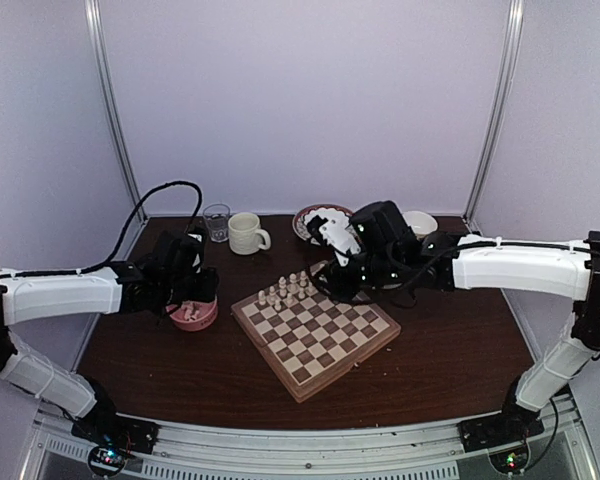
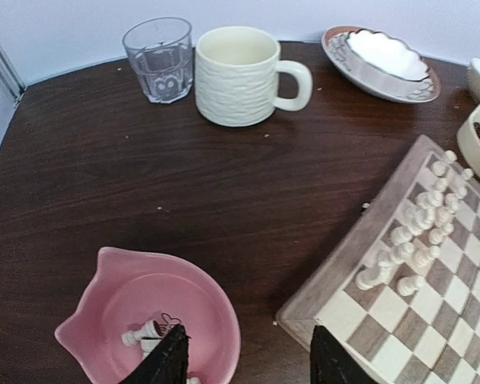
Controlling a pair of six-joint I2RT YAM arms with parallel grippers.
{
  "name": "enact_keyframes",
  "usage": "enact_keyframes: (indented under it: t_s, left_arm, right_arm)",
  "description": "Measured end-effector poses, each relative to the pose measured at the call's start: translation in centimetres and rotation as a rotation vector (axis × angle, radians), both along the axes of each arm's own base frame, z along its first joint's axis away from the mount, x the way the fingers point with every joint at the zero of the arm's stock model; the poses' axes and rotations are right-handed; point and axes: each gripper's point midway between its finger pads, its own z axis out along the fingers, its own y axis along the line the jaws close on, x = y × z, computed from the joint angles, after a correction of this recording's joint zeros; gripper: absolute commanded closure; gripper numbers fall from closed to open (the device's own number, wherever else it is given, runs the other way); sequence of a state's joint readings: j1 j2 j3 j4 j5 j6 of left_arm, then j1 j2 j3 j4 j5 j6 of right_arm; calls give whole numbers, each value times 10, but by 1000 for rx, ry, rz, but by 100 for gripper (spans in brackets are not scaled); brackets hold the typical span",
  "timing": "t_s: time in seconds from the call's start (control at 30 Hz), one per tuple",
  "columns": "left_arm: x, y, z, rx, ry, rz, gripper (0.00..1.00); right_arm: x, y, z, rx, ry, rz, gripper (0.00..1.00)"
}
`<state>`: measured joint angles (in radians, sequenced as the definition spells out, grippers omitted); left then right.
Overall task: Set up the chess pieces on the board
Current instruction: Place the bishop on f1, then pick up the chess pile from the storage box.
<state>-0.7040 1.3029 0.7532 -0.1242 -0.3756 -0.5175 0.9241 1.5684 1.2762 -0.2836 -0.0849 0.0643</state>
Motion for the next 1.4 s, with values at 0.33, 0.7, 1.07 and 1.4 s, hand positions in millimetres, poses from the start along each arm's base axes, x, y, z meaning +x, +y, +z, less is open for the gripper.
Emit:
enact_keyframes:
  t_s: [0.33,0.7,1.07,1.4]
  left_arm:
    - [26,36,-65,146,231,159,55]
    - [21,62,-100,127,424,303,61]
    - [8,68,-112,111,510,369,70]
    - [12,66,-118,79,543,373,83]
  right_arm:
    - [-14,-24,-80,-59,54,-27,71]
    - [-3,-19,-50,33,-43,-54,71]
    - [-2,-20,-49,33,-53,-58,71]
    - [-2,-20,-49,32,-53,-57,71]
